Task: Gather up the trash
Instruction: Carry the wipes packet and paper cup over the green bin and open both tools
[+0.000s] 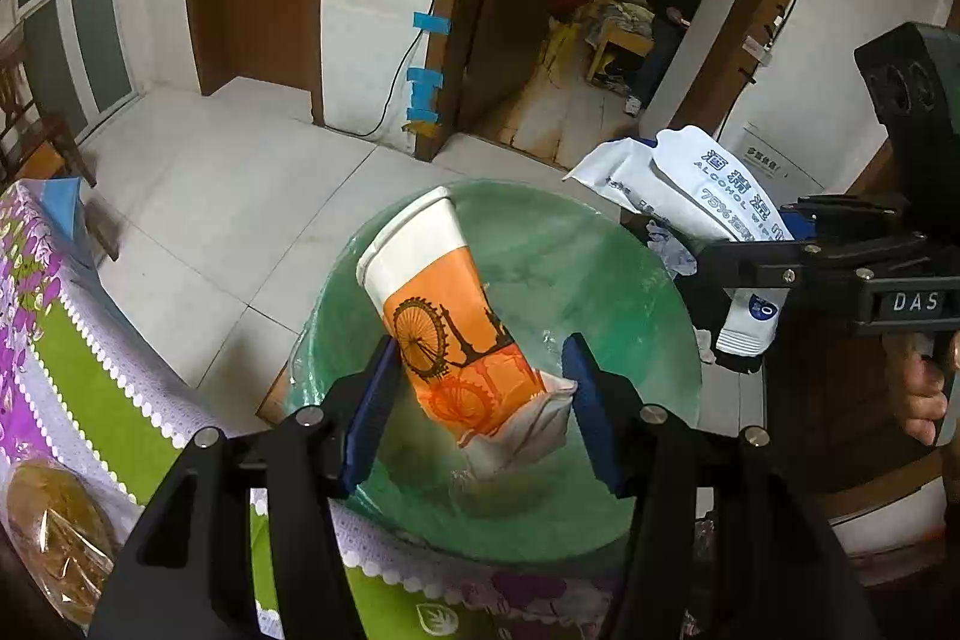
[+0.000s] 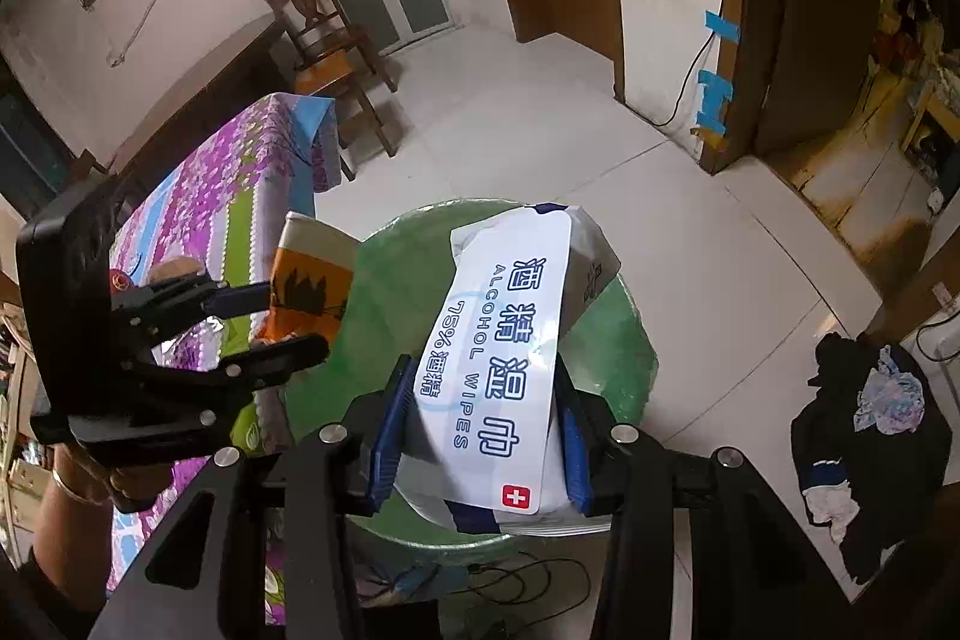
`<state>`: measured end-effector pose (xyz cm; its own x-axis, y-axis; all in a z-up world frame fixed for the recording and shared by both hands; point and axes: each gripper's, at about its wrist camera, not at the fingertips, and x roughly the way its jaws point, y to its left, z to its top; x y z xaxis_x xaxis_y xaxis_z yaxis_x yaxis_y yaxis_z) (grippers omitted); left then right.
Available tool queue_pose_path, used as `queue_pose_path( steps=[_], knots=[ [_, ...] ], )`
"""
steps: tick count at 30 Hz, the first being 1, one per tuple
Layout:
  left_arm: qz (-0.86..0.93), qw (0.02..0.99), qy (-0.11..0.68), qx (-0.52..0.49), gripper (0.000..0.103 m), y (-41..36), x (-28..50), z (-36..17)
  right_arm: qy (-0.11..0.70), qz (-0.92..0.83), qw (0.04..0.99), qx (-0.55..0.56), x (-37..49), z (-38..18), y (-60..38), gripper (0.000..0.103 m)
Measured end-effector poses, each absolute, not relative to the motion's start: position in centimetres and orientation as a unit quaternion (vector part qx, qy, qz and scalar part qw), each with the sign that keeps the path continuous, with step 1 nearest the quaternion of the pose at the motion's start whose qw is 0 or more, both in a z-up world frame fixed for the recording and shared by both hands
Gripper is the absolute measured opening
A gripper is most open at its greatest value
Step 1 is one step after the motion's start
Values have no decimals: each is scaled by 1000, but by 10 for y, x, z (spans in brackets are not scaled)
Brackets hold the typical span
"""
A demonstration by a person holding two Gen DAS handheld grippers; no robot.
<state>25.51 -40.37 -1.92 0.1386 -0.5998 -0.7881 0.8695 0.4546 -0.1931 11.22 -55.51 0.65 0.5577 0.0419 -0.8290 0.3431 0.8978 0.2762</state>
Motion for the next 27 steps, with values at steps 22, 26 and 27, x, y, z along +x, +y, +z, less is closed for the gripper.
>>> queue_pose_path(
  steps=[22,26,27],
  knots=[
    [-439,757,455,162,61,-405,262,-38,451,-126,858,208,127,-13,-557,71],
    [-439,761,447,171,61,-403,258,-36,451,-127,859,205,125,-12,-551,71],
    [-438,762,445,173,61,-402,257,-35,451,-127,860,203,125,-12,-551,71]
  ],
)
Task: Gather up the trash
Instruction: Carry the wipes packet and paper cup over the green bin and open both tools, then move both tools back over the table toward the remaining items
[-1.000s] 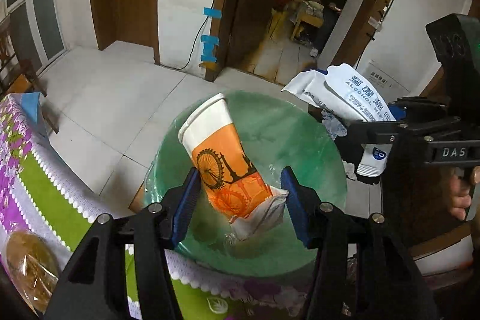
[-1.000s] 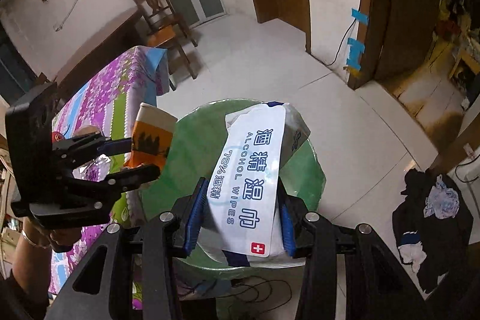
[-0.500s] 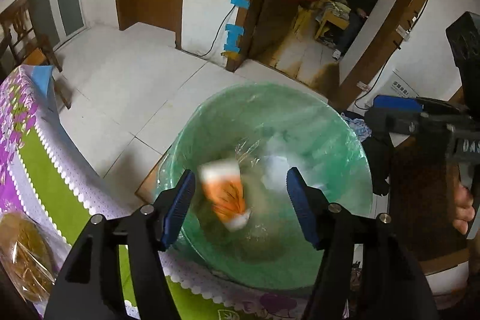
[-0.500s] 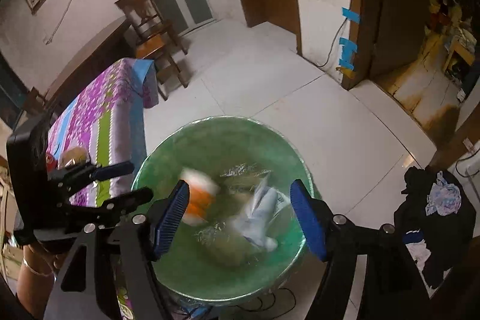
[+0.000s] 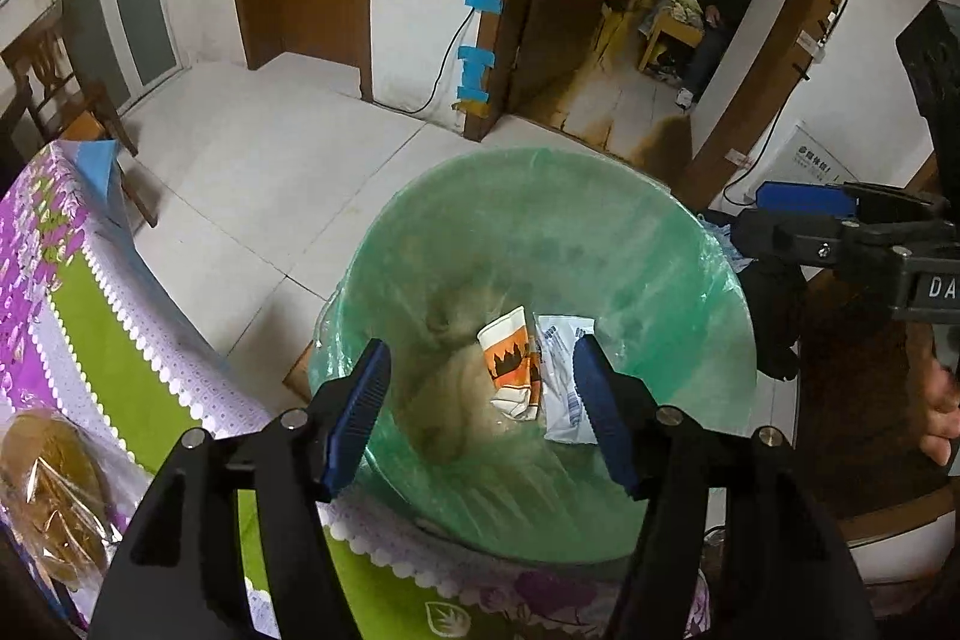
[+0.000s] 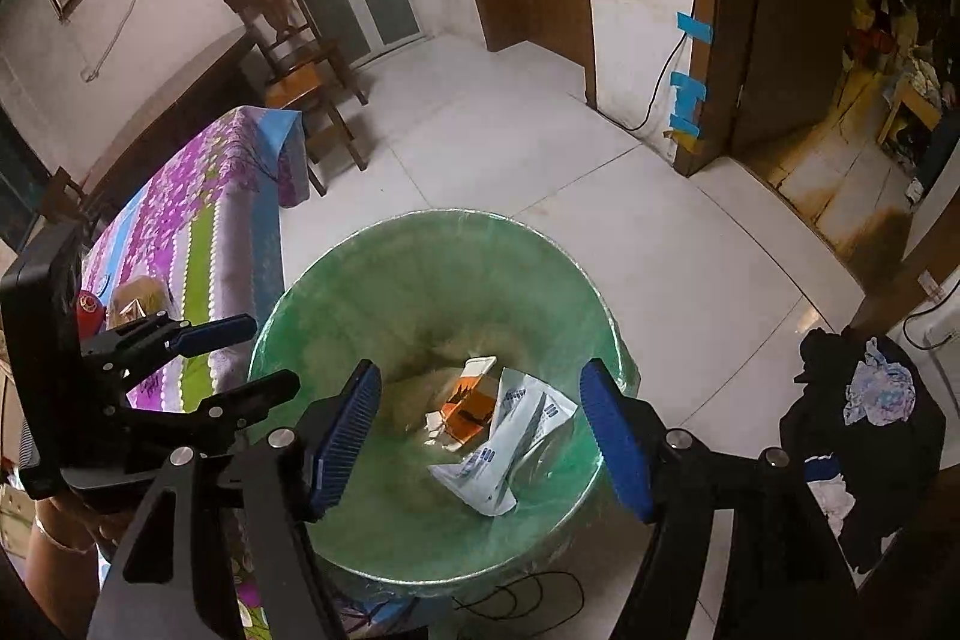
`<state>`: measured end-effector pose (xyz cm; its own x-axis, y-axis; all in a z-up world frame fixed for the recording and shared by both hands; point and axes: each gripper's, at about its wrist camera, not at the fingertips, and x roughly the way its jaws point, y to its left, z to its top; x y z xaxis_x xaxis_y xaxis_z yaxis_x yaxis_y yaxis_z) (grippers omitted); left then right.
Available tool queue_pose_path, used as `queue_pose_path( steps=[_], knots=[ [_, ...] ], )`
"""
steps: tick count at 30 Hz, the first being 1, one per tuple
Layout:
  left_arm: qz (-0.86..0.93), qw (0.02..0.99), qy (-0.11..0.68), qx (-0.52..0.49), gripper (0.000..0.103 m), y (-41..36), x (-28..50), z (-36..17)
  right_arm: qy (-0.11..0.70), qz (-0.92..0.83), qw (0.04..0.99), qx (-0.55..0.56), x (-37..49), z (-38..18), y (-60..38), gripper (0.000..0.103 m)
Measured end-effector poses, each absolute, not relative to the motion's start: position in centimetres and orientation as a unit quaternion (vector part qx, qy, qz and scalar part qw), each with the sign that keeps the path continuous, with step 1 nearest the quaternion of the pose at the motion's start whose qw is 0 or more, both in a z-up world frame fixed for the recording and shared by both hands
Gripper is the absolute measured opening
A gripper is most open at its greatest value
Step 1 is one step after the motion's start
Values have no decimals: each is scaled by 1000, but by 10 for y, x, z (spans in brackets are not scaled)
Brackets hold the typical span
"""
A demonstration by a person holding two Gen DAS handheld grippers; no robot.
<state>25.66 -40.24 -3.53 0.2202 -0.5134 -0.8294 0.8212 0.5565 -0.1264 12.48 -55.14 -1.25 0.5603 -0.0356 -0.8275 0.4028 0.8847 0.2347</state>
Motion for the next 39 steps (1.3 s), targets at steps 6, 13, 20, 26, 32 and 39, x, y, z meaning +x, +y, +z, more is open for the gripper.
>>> queue_pose_path(
  steps=[6,13,20,26,32,39],
  knots=[
    [-432,772,429,182,61,-396,245,-30,446,-138,862,197,114,-13,-544,71],
    [-407,795,404,197,65,-376,229,-26,394,-183,887,155,96,-3,-516,71],
    [-343,845,375,166,69,-320,215,-18,298,-208,927,94,81,19,-458,75],
    [-266,887,355,126,73,-257,207,-11,227,-202,951,49,78,31,-401,77],
    [-198,914,344,83,78,-187,200,-3,164,-171,971,24,78,37,-337,82],
    [-118,933,338,40,81,-100,185,3,175,-70,981,-45,102,26,-245,85]
  ],
)
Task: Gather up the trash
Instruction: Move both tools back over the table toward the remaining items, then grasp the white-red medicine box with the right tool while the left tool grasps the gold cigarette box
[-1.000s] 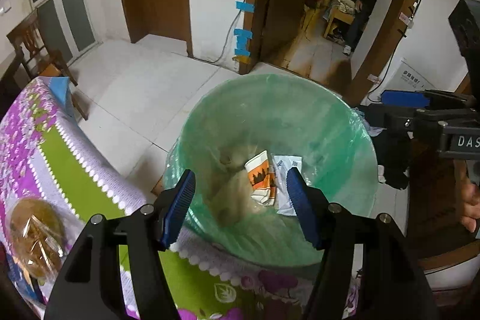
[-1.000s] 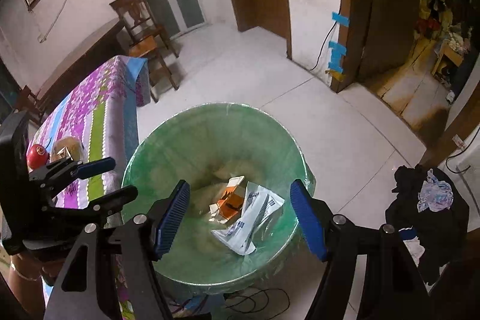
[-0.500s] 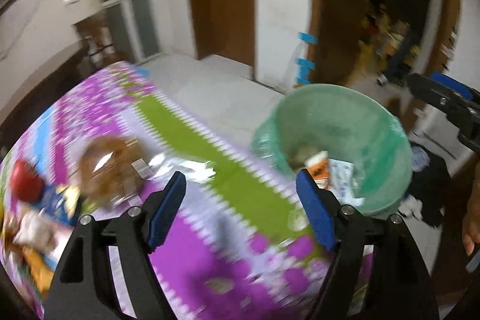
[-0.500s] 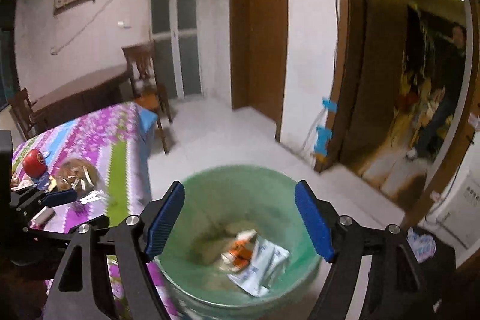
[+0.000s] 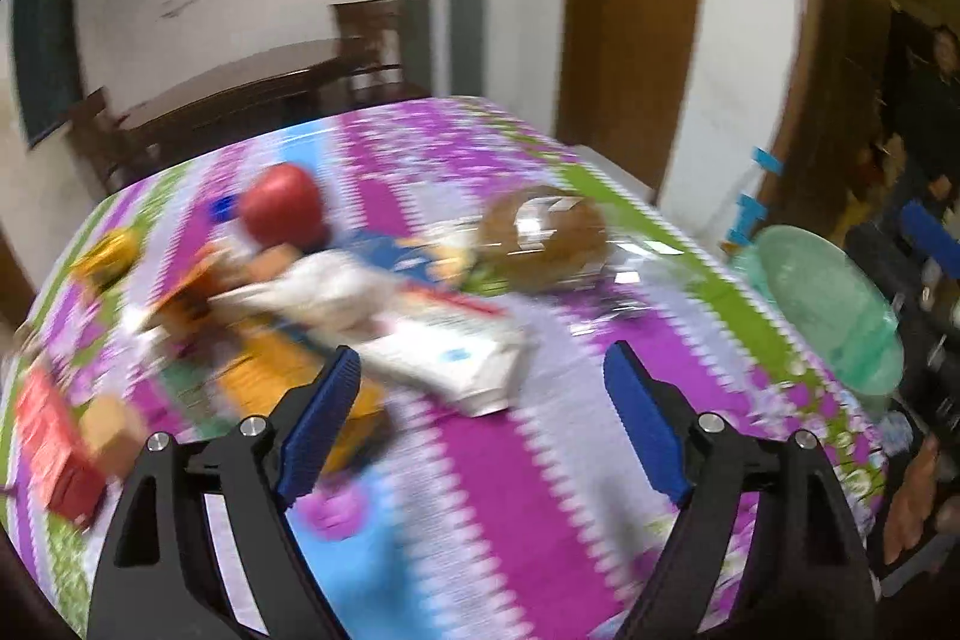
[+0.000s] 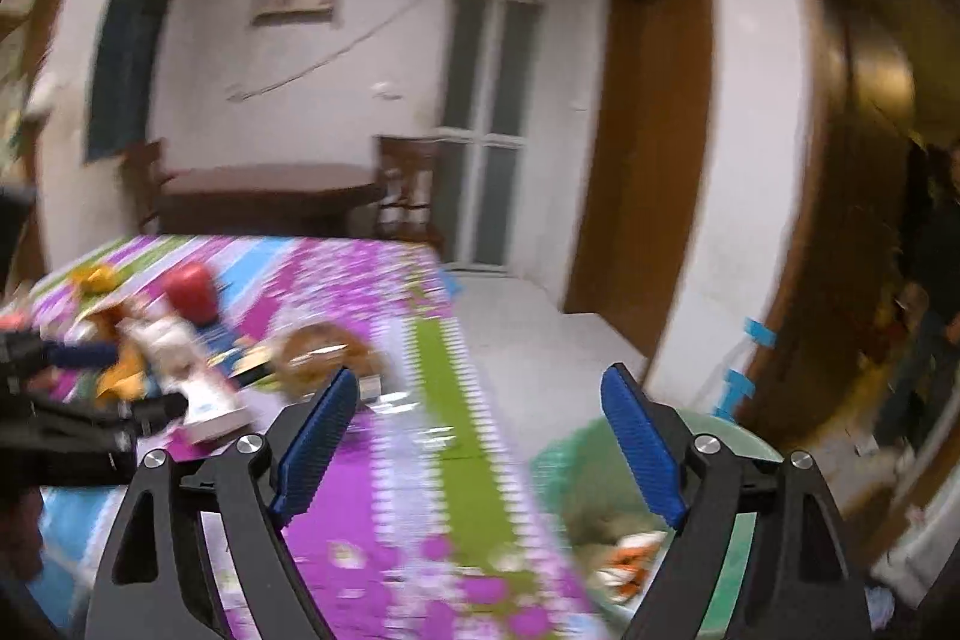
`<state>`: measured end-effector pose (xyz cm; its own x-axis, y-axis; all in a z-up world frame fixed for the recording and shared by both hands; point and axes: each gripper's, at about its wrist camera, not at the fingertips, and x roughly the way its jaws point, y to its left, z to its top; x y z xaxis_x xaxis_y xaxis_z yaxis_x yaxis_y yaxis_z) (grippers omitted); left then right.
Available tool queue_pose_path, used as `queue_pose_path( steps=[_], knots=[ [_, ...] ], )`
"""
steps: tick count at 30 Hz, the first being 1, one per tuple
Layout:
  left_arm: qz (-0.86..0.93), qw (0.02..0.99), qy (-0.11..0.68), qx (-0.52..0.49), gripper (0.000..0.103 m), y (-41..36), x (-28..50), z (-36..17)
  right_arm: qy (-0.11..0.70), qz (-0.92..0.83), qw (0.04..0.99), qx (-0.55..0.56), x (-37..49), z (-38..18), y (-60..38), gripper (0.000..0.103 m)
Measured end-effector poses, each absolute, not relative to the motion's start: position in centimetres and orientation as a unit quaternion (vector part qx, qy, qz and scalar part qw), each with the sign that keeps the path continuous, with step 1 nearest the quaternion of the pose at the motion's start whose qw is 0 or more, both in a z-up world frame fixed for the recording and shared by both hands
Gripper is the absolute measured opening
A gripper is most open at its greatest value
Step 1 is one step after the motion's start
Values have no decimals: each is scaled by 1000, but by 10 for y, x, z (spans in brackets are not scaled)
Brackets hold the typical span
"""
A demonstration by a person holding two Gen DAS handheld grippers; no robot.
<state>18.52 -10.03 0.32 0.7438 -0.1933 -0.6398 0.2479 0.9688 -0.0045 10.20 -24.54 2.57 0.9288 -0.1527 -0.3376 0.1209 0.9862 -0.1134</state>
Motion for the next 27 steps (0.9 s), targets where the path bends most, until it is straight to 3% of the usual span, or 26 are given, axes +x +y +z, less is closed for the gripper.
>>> queue_pose_path(
  steps=[16,27],
  knots=[
    [2,916,386,-108,84,78,134,-25,326,129,928,-125,186,-23,-138,87],
    [-39,905,404,-125,79,66,139,-35,373,180,893,-173,236,-37,-118,82]
  ],
)
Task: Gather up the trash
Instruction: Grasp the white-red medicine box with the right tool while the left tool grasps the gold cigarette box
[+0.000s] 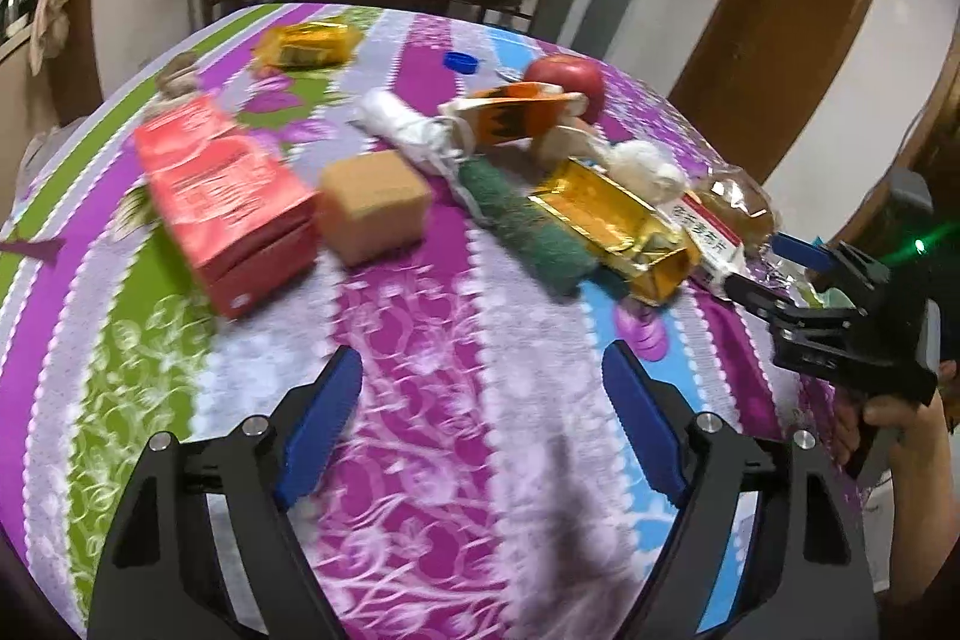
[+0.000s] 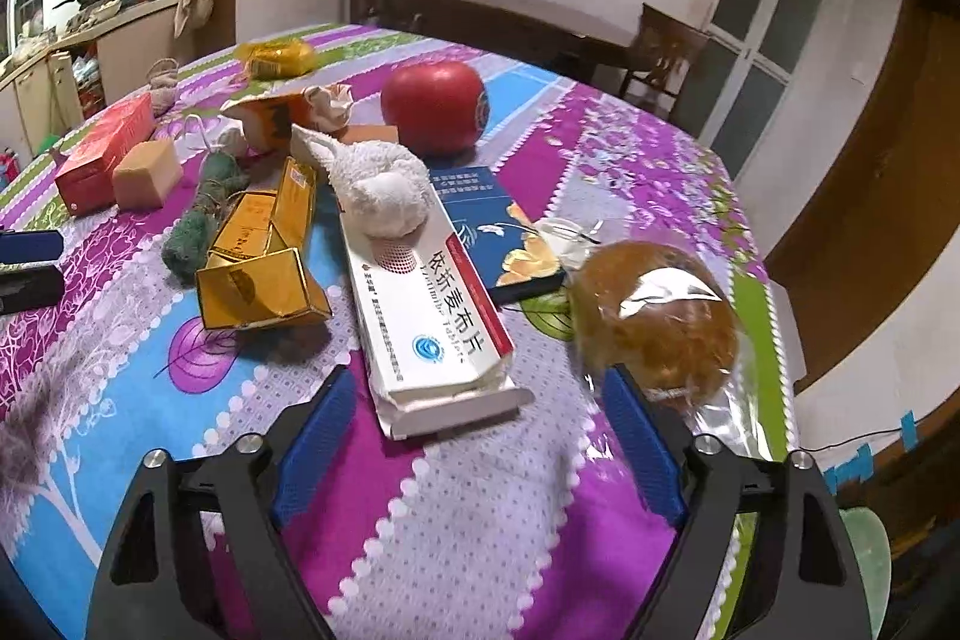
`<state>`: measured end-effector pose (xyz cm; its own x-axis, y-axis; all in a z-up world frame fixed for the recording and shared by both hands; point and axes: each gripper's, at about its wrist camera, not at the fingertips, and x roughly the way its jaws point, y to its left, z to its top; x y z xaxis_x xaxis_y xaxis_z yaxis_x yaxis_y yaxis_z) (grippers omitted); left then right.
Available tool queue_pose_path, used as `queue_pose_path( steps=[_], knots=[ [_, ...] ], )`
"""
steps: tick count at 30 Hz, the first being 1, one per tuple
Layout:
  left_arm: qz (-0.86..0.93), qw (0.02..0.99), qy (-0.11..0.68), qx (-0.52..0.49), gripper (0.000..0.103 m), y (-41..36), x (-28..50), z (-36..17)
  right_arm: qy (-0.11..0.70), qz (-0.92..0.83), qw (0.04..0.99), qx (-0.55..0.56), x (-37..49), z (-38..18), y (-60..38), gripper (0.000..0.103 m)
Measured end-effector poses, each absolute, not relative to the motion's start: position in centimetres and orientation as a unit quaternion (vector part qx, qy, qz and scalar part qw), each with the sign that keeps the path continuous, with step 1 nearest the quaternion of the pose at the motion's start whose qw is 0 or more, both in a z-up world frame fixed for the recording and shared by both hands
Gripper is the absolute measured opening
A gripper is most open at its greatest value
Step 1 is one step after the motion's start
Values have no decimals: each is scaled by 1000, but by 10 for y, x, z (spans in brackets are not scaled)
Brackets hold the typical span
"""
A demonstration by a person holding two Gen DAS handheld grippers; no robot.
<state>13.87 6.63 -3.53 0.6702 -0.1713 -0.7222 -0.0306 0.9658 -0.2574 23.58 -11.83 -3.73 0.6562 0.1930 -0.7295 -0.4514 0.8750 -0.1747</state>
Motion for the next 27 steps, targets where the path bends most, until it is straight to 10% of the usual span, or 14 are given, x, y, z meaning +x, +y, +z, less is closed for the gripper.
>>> queue_pose_path(
  steps=[11,17,27],
  knots=[
    [-63,897,411,-148,75,29,194,-20,396,206,880,-162,264,-51,-110,78],
    [-40,907,408,-100,80,-3,236,-18,400,244,871,-148,262,-50,-105,50],
    [-193,852,479,-92,47,32,165,-24,385,353,834,-178,140,-42,-113,42]
  ],
)
